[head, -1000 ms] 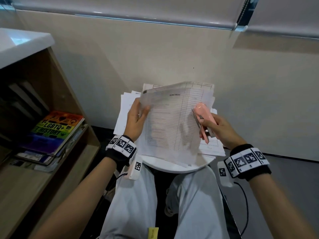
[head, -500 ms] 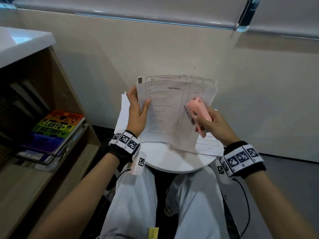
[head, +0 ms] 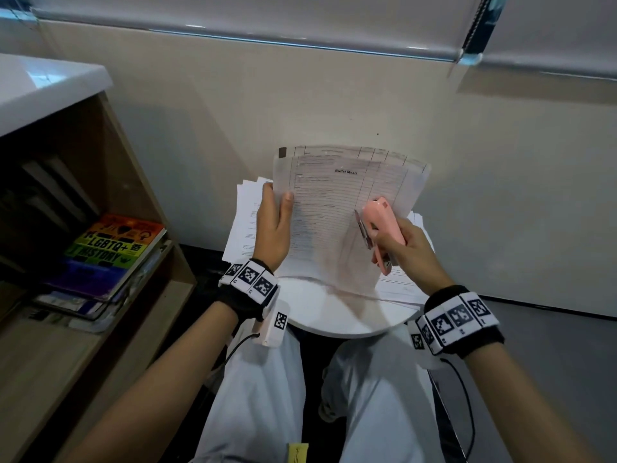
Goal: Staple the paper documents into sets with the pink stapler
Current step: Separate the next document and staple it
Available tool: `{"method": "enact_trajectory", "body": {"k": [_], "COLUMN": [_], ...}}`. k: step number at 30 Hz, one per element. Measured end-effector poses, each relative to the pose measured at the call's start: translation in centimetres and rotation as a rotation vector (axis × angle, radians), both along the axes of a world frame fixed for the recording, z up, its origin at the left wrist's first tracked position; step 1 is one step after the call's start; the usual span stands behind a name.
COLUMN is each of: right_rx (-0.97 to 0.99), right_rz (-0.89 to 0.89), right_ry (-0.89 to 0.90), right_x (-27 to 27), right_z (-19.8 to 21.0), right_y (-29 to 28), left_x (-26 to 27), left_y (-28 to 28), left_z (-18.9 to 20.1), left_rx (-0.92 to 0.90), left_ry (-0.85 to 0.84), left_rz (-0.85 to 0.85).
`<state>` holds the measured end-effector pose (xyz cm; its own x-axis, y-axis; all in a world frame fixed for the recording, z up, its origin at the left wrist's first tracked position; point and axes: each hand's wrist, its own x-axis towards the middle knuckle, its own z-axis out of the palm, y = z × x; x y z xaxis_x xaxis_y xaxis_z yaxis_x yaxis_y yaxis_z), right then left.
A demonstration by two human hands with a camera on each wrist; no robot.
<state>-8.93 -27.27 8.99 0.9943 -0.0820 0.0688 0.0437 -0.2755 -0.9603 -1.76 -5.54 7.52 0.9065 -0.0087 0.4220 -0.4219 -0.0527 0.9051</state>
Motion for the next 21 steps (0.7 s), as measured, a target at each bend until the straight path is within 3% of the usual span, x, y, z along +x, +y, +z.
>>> {"method": "enact_trajectory", "body": {"k": [5,8,11,14,17,21], "right_rx": [0.026,0.034,0.014,-0.07,-0.057,-0.034], "right_rz": [0.076,0.143,0.126,0.078,-0.026,-0.102], "right_ry": [0.0,0.017,0.042,0.062,0.143,0.391], "right_x": [-1.3,-1.9,-2.0,-1.6,-1.9,-4.0], "right_z": [0.6,-0.2,-0.7,-1.2,-2.6,-5.7], "right_y": [-0.1,-0.2,-0.1,-0.1,-0.7,-2.0], "left_x": [-1.0,-1.2,-1.2,-1.0,-1.5,-5.0], "left_y": [0.4,0.5,0.2,0.3,1.7,4.3], "left_z": [0.2,-0.9,-1.0,-1.5,-4.1,-8.7], "left_rx": [-0.078,-0.042,-0.047,0.067,0.242,0.814], "left_ry": [-0.074,-0.069,-0.016,0.0,0.187,0.706], "left_rz": [0.004,0.018,-0.001,-0.01,0.104,0.127]}}
